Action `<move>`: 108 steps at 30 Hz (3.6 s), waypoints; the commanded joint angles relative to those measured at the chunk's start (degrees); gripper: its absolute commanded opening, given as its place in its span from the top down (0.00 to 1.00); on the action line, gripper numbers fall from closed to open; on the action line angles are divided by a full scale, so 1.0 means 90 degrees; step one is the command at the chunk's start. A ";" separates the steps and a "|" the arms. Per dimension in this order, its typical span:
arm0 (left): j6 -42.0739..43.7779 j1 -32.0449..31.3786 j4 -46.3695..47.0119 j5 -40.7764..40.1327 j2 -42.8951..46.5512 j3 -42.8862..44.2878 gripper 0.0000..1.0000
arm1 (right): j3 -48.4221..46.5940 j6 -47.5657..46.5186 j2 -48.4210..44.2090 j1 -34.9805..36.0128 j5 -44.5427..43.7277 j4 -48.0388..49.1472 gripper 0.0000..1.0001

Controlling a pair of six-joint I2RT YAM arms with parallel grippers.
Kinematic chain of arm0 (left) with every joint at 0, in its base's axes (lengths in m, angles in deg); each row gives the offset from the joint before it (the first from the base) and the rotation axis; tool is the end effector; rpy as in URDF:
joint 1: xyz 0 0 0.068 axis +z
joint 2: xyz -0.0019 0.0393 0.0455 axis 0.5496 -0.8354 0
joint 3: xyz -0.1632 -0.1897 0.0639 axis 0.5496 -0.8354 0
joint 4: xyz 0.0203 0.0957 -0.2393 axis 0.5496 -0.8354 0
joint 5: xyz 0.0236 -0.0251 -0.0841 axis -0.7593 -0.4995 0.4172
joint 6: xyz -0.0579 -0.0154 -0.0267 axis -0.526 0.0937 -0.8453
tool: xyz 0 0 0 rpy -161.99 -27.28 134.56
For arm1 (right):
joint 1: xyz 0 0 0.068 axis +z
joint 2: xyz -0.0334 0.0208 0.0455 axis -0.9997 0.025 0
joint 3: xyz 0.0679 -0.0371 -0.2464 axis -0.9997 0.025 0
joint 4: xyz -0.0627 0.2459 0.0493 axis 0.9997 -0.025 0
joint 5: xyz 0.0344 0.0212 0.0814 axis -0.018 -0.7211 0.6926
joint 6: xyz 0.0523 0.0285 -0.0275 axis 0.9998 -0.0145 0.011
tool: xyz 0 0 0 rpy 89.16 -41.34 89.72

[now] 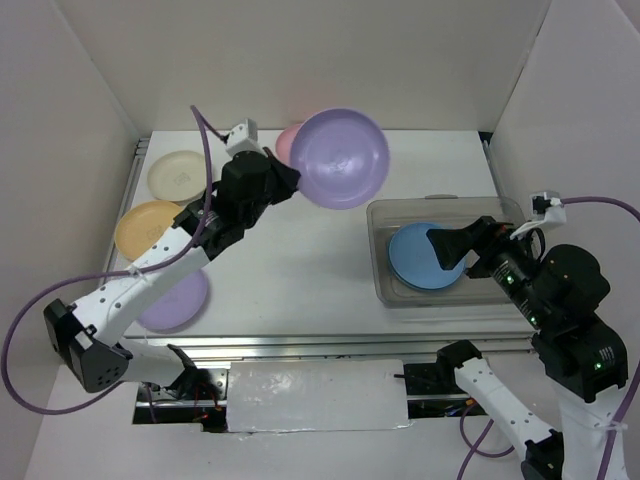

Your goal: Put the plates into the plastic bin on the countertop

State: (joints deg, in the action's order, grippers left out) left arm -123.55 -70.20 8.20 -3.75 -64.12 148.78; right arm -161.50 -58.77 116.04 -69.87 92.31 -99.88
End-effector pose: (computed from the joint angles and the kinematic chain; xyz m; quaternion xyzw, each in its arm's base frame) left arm 0.2766 -0.1799 0.3600 -0.2413 0.7807 -0.2622 0.5133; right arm 0.0696 0.0267 0.4441 0.0327 0.7553 0.2703 0.5961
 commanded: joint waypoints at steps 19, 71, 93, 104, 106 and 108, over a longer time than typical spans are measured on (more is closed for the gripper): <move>0.0905 -0.1930 -0.1329 0.1922 -0.6222 0.6135 1.00 | -0.1751 0.0698 -0.0433 0.0110 -0.2453 -0.0886 0.00; -0.0628 0.2386 0.1367 0.1521 -0.6338 0.4298 0.01 | 0.1774 0.0532 -0.1010 0.0344 0.0876 0.0843 0.00; -0.0804 0.2338 0.0674 0.1190 -0.8107 0.5687 0.70 | 0.1853 0.0395 -0.0804 0.0344 0.1287 0.1087 0.00; -0.0105 0.1939 0.1962 0.0509 -0.4381 0.1978 1.00 | 0.1668 0.0307 -0.0911 0.0354 0.0994 0.0872 0.00; 0.0887 0.1509 0.2253 0.0448 -0.3052 0.1351 1.00 | 0.1609 0.0278 -0.0989 0.0344 0.0829 0.0814 0.00; 0.1235 0.1236 0.1879 0.0779 -0.2240 0.1349 1.00 | 0.1618 0.0288 -0.1048 0.0354 0.0712 0.0765 0.00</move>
State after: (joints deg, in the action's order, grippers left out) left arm -121.67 -53.96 18.08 2.90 -98.74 158.88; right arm -144.63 -55.06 107.83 -67.07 100.90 -93.34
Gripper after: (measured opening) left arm 0.057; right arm 0.998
